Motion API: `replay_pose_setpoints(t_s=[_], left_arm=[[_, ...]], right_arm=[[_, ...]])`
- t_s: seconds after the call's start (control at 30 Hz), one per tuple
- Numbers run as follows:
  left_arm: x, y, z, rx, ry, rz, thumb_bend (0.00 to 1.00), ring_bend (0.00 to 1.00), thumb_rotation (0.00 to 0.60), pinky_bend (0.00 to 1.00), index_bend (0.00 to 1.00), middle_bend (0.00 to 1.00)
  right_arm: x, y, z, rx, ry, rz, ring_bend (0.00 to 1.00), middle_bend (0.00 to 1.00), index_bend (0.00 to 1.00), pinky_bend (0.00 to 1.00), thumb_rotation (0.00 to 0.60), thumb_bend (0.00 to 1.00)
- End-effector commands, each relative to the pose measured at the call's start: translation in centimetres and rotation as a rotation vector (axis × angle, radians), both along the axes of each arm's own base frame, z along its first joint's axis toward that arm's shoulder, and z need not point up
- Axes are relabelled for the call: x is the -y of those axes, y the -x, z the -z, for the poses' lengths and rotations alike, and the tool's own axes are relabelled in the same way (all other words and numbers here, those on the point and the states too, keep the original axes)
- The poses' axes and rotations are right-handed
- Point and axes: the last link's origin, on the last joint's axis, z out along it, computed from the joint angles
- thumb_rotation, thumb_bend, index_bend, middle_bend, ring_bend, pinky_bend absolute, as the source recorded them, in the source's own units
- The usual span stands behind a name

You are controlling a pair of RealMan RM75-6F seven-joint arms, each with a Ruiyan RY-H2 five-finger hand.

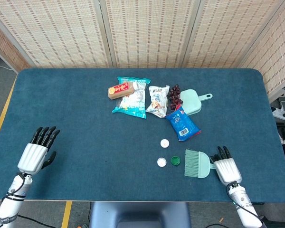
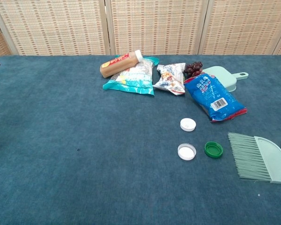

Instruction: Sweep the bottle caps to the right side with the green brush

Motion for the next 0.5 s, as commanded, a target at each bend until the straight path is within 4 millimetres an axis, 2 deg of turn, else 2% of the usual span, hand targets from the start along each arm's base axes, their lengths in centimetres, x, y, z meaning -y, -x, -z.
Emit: replay_pose_setpoints(t_s=[0.03,0.5], left_arm=[[-0.01,0.03,0.02,-0.001,0.001,-0.001,0.45,0.0,0.6,0.01,0.0,0.0],[-0.35,-0.22,0.37,-0.003,0.008,-0.003,0.45,0.0,0.6,0.01,0.0,0.0]], right_arm=[[0.0,0.12,-0.19,-0.002,0.006,0.003,0.01,0.33,0.34,0.0,0.6,0.24],[0.28,-0.59,0.21,-0.043,-0.028,-0.001,0.04,0.37,0.4,0.0,0.6,0.3]])
